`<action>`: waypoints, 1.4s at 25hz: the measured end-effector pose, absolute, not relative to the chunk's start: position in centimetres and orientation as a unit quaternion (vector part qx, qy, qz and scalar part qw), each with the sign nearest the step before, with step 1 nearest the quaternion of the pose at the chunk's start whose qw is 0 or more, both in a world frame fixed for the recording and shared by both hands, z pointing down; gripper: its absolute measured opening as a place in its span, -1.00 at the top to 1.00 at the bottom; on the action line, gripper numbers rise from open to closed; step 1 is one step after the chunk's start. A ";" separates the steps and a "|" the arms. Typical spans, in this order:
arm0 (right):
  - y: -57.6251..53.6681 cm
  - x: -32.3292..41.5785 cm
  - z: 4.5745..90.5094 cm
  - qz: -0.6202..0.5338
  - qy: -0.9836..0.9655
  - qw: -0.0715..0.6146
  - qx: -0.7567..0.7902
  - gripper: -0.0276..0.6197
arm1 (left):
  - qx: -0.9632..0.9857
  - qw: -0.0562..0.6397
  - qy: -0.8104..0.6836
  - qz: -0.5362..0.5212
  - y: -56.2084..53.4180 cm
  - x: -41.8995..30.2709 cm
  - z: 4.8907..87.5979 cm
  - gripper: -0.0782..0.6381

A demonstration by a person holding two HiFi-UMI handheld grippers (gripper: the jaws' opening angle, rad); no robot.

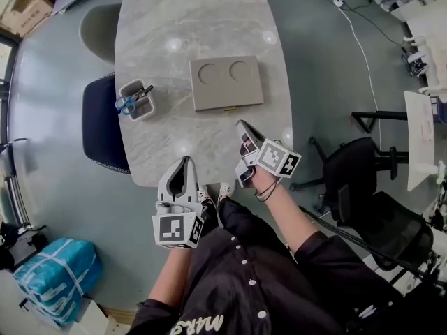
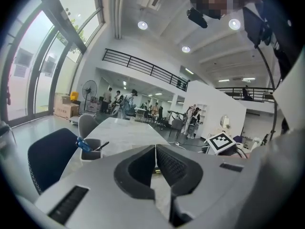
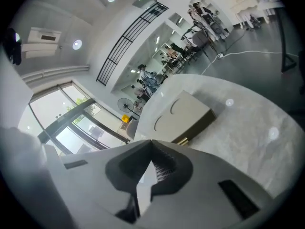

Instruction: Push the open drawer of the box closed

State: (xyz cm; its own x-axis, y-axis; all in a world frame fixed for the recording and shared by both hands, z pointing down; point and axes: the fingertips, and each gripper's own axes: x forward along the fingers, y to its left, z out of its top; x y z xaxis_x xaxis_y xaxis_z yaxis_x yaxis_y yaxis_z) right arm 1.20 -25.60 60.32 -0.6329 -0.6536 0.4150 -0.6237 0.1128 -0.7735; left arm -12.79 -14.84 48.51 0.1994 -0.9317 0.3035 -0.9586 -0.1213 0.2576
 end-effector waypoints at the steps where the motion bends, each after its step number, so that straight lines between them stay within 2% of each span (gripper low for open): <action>1: -25.2 1.2 59.2 -0.502 0.752 0.015 -0.427 0.92 | 0.750 0.196 -0.631 0.029 -14.9 -12.8 47.9 0.73; 14: -23.3 3.7 47.2 -0.386 0.799 0.075 -0.456 0.92 | 0.766 0.132 -0.629 -0.012 -16.1 -13.3 40.4 0.73; 23: -22.2 4.3 41.2 -0.249 0.850 0.055 -0.460 0.92 | 0.778 0.125 -0.614 -0.043 -16.3 -12.5 37.8 0.73; 28: -21.5 4.0 37.4 -0.167 0.870 0.061 -0.459 0.92 | 0.787 0.094 -0.608 -0.045 -16.8 -12.0 36.1 0.73; 35: -20.6 4.2 35.5 -0.083 0.872 0.044 -0.481 0.92 | 0.790 0.080 -0.606 -0.047 -16.3 -11.9 35.2 0.73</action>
State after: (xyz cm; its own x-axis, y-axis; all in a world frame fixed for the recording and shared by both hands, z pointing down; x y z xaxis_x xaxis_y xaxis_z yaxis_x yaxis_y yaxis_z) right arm 4.19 -20.62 35.47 -0.5341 -0.8454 0.0023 -0.8308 0.5243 -0.1867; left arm -11.87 -16.26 35.24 0.2604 -0.9652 0.0223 -0.9503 -0.2522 0.1827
